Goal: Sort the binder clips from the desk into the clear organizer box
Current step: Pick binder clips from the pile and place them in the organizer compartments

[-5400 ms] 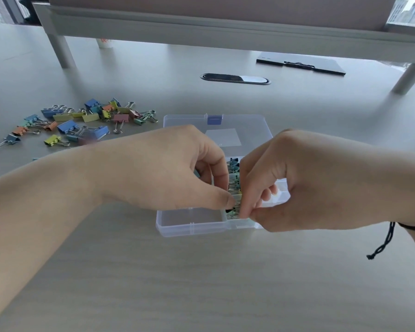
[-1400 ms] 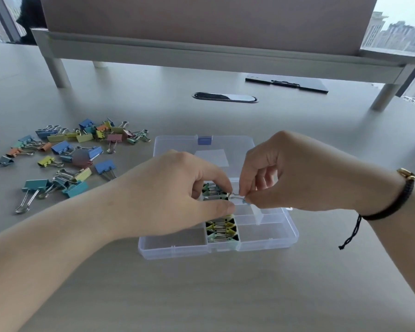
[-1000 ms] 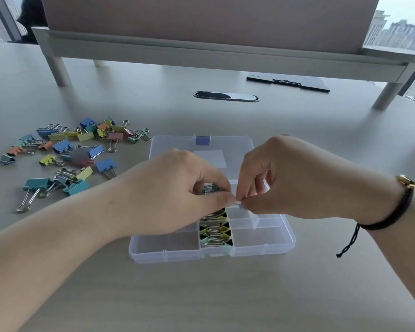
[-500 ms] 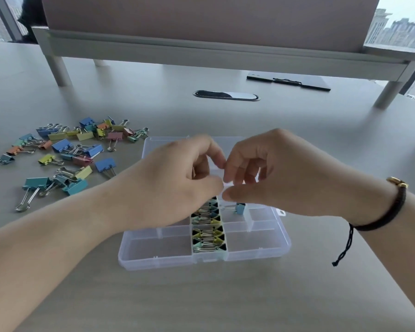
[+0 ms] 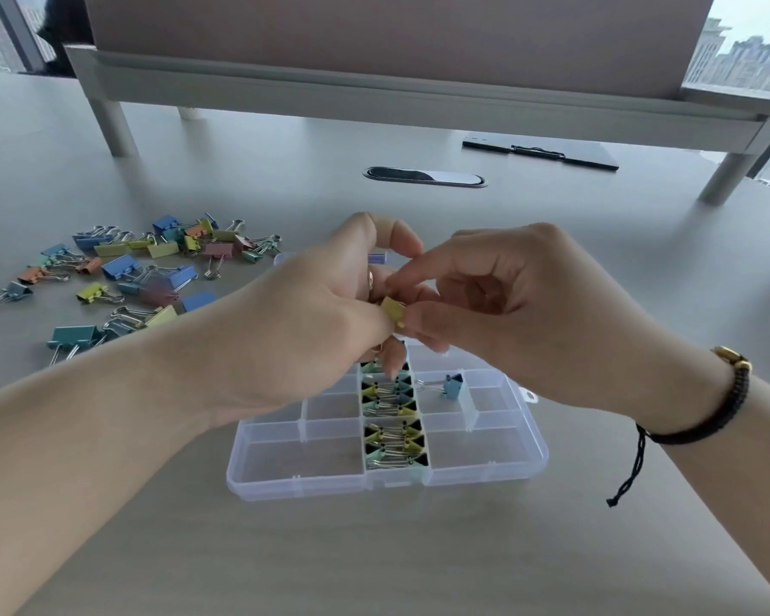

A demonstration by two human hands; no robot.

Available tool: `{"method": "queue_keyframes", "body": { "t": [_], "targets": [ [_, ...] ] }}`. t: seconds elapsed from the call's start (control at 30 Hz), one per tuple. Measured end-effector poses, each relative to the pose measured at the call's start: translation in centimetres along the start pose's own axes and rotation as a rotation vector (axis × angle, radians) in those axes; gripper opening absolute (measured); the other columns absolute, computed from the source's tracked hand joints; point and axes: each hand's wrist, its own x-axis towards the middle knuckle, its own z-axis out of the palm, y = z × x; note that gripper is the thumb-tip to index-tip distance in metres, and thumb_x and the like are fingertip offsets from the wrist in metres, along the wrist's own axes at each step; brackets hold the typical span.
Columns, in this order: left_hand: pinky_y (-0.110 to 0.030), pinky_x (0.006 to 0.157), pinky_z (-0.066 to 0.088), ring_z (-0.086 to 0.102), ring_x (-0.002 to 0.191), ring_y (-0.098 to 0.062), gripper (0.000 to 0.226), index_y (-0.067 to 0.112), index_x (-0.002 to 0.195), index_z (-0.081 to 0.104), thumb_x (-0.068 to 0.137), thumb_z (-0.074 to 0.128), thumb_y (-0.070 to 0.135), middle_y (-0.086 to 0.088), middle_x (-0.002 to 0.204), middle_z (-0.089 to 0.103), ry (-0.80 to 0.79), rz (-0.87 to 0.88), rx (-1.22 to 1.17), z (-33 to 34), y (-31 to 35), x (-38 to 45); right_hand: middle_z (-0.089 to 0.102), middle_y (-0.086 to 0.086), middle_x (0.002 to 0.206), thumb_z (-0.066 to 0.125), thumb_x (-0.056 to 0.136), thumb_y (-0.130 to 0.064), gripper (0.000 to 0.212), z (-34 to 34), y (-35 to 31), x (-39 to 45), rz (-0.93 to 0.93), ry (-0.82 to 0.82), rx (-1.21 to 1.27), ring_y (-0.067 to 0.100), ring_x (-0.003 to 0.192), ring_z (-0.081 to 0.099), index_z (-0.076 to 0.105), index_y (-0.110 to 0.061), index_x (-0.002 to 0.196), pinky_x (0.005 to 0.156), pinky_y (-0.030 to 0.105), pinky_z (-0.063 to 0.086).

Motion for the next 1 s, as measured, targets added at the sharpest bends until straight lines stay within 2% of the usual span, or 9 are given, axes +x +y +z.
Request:
{"method": "queue_keyframes", "body": {
  "t": [0.1, 0.23, 0.37, 0.47, 0.63, 0.7, 0.77, 0.9, 1.0],
  "targets": [
    [-0.026, 0.068, 0.054, 0.065, 0.075, -0.02, 0.044, 0.015, 0.118, 0.044, 0.092, 0.045, -0.021, -0.015, 0.096, 0.069, -0.004, 0.011, 0.012, 0.3, 0.2, -0.2, 0.059, -0.004, 0.069, 0.078, 0.078, -0.033, 0.014, -0.1, -0.3, -0.1, -0.001, 0.001, -0.03, 0.01, 0.054, 0.045, 0.078, -0.034, 0.092, 0.052, 0.019, 0.039],
    [-0.032, 0.081, 0.059, 0.073, 0.094, -0.029, 0.048, 0.019, 0.126, 0.049, 0.091, 0.05, -0.014, -0.02, 0.104, 0.072, 0.065, -0.022, -0.129, 0.3, 0.7, -0.3, 0.056, -0.007, 0.068, 0.083, 0.072, -0.034, 0.02, -0.1, -0.5, -0.2, 0.04, 0.034, -0.064, 0.006, 0.051, 0.044, 0.073, -0.035, 0.089, 0.051, 0.013, 0.035],
    [-0.031, 0.07, 0.06, 0.074, 0.081, -0.022, 0.044, 0.018, 0.128, 0.053, 0.09, 0.056, -0.003, -0.017, 0.091, 0.074, 0.108, -0.08, -0.146, 0.4, 0.9, -0.3, 0.061, -0.014, 0.071, 0.081, 0.073, -0.04, 0.017, 0.2, -0.5, -0.1, 0.077, 0.057, -0.089, 0.006, 0.051, 0.048, 0.071, -0.036, 0.087, 0.05, 0.014, 0.038],
    [-0.026, 0.06, 0.059, 0.075, 0.08, -0.019, 0.039, 0.018, 0.126, 0.055, 0.09, 0.059, 0.003, -0.016, 0.09, 0.076, 0.136, -0.111, -0.077, 0.5, 1.0, -0.3, 0.064, -0.015, 0.076, 0.08, 0.074, -0.042, 0.017, 0.2, -0.7, -0.1, 0.087, 0.055, -0.095, 0.007, 0.052, 0.051, 0.069, -0.036, 0.086, 0.049, 0.013, 0.039],
    [-0.024, 0.036, 0.05, 0.075, 0.075, -0.017, 0.024, 0.021, 0.109, 0.065, 0.088, 0.064, 0.01, 0.001, 0.085, 0.078, 0.225, -0.019, 0.175, 0.4, 1.3, -0.5, 0.048, -0.01, 0.051, 0.079, 0.066, -0.044, 0.035, 0.2, -0.7, 0.0, 0.149, 0.14, -0.062, 0.008, 0.044, 0.038, 0.053, -0.02, 0.065, 0.045, 0.017, 0.03],
    [-0.022, 0.03, 0.043, 0.075, 0.069, -0.017, 0.017, 0.021, 0.101, 0.069, 0.086, 0.067, 0.015, 0.006, 0.084, 0.078, 0.269, 0.054, 0.225, 0.3, 1.4, -0.6, 0.049, -0.002, 0.05, 0.078, 0.064, -0.046, 0.039, 0.2, -0.7, 0.1, 0.211, 0.152, 0.004, 0.007, 0.044, 0.036, 0.053, -0.015, 0.062, 0.046, 0.021, 0.031],
    [-0.017, 0.03, 0.037, 0.072, 0.057, -0.017, 0.012, 0.02, 0.094, 0.072, 0.082, 0.069, 0.018, 0.002, 0.077, 0.077, 0.303, 0.116, 0.203, 0.2, 1.4, -0.6, 0.067, 0.004, 0.06, 0.078, 0.064, -0.042, 0.038, 0.3, -0.9, 0.2, 0.256, 0.126, 0.135, 0.011, 0.045, 0.046, 0.057, -0.01, 0.067, 0.047, 0.024, 0.036],
    [-0.013, 0.038, 0.038, 0.049, 0.038, -0.011, 0.014, 0.023, 0.088, 0.076, 0.075, 0.071, 0.023, 0.003, 0.073, 0.076, 0.307, 0.188, 0.111, 0.4, 1.3, -0.6, 0.073, 0.024, 0.084, 0.08, 0.074, -0.013, 0.028, 0.2, -1.3, 0.1, 0.318, 0.027, 0.559, 0.02, 0.058, 0.062, 0.055, -0.003, 0.084, 0.046, 0.026, 0.04],
    [-0.015, 0.038, 0.038, 0.045, 0.038, -0.01, 0.016, 0.024, 0.086, 0.077, 0.071, 0.072, 0.026, 0.001, 0.074, 0.076, 0.287, 0.198, 0.058, 0.6, 1.2, -0.5, 0.073, 0.02, 0.086, 0.075, 0.074, -0.003, 0.032, 0.0, -1.3, 0.0, 0.364, -0.011, 0.796, 0.02, 0.066, 0.069, 0.054, -0.01, 0.096, 0.053, 0.024, 0.05]
  ]
}}
